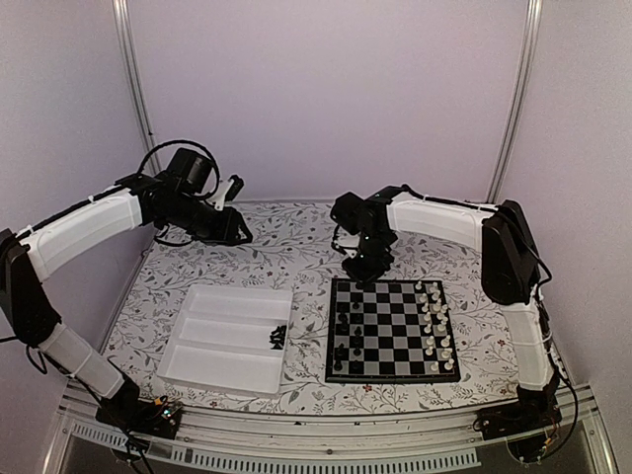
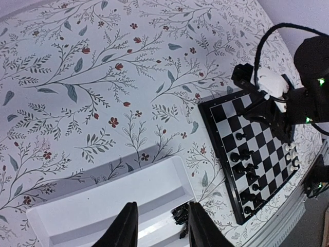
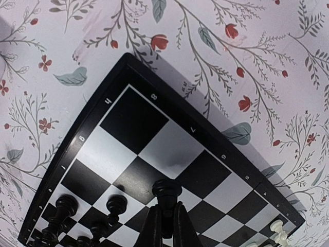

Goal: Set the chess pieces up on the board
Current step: Place the chess piece on the chessboard.

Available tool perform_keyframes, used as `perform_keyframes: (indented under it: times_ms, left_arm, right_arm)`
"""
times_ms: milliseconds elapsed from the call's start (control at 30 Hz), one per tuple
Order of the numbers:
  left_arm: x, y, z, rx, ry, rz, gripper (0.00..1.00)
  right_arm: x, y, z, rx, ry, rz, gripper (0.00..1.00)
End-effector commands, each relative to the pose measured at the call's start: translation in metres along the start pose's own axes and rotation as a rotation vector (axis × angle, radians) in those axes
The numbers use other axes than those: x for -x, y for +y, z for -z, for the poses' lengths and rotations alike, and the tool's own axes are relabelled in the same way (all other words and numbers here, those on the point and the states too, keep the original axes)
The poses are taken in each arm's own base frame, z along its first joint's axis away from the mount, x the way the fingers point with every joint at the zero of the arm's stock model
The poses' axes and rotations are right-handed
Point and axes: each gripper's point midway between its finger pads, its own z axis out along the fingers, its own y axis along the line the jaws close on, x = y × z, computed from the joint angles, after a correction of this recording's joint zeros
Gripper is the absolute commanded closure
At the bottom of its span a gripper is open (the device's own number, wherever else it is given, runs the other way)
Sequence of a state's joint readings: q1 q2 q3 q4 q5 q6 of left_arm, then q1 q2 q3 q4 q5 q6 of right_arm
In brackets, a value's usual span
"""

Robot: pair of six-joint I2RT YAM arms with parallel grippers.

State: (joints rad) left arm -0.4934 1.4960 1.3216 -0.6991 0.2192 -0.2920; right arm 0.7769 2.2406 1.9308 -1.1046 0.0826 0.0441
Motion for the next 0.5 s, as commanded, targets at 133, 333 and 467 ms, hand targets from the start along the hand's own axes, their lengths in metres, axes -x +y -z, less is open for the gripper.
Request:
perform_keyframes:
  times_ms: [133, 333, 467]
  left_arm:
    - [-0.005, -0.011, 0.004, -0.043, 0.008, 0.014, 0.64]
    - [-0.009, -0.011, 0.001, -0.045, 0.021, 0.018, 0.64]
    - [-0.011, -0.011, 0.001, -0.048, 0.026, 0.023, 0.64]
  right_arm:
    - [0.015, 0.008, -0.012, 0.051, -0.006, 0.009, 0.97]
    - [0.022, 0.012, -0.006, 0.073, -0.027, 0.007, 0.96]
    - [0.022, 0.021, -0.006, 0.126, -0.021, 0.011, 0.95]
